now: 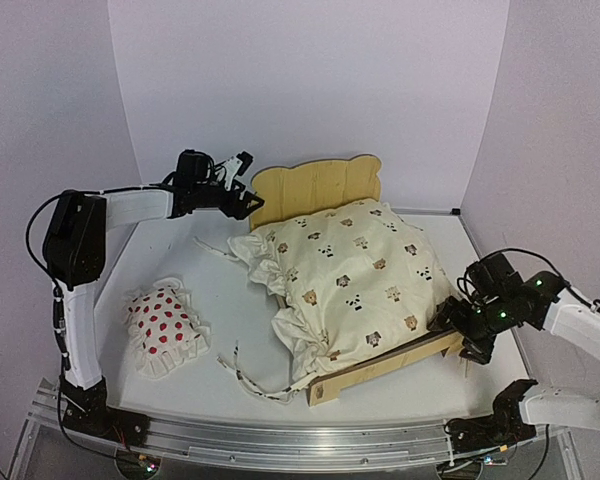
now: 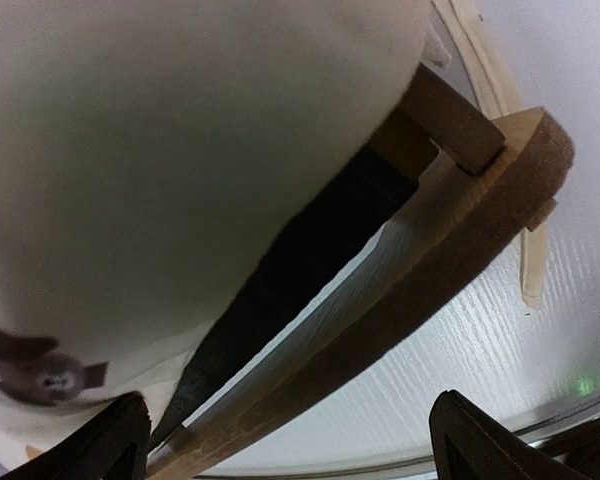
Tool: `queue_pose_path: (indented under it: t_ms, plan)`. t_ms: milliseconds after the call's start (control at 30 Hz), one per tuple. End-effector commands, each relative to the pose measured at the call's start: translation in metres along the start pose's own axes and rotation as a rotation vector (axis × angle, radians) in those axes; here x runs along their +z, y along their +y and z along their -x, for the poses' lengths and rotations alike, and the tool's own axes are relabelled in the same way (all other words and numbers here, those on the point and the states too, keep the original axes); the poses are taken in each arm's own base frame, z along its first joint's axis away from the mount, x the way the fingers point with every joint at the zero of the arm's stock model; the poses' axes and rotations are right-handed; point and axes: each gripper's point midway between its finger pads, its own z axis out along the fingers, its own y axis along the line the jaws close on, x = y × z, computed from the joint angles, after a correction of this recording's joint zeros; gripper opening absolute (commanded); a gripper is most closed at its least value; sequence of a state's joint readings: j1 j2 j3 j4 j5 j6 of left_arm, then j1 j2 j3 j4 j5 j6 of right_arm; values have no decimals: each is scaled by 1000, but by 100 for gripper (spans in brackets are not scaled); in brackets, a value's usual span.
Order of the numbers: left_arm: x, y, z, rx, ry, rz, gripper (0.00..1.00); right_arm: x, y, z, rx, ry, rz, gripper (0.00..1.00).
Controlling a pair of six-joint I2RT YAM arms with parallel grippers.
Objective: Set up the pet bed
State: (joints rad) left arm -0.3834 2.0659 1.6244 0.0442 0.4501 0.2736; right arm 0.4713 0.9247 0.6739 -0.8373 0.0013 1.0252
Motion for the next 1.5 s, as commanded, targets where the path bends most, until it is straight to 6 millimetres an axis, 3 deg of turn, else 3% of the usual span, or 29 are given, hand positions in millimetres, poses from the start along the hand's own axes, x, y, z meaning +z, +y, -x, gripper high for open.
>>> queue_pose_path:
  t_ms: [0, 167, 500, 700, 833, 933, 1000, 1167, 1267, 1467]
  plan:
    - [9, -7, 22, 63, -79, -116, 81, 23, 16, -3, 85, 36, 74, 98]
    - [14, -9, 17, 58, -81, -133, 61, 36, 22, -3, 78, 51, 84, 86]
    - [-1, -4, -1, -2, -54, -37, 24, 33, 17, 30, -40, -106, 3, 57]
    - [-20, -14, -16, -31, -17, -22, 17, 36, 18, 52, -94, -144, -55, 42]
    - [-38, -22, -18, -35, -17, -11, 16, 34, 22, 77, -111, -160, -65, 25]
    - [-48, -23, -21, -28, -22, 20, 20, 40, 24, 91, -110, -121, -55, 22]
    - [-50, -20, -22, -21, -20, 39, 31, 46, 24, 101, -107, -100, -54, 22]
    - [-42, -10, -14, -3, -44, 72, 75, 61, 33, 115, -149, -52, -37, 21]
    - [-33, -22, -15, 112, -72, -20, 77, 66, 35, 116, -186, -36, -36, 21]
    - [-14, -10, -1, 140, -133, -10, 78, 66, 33, 120, -219, -43, -46, 22]
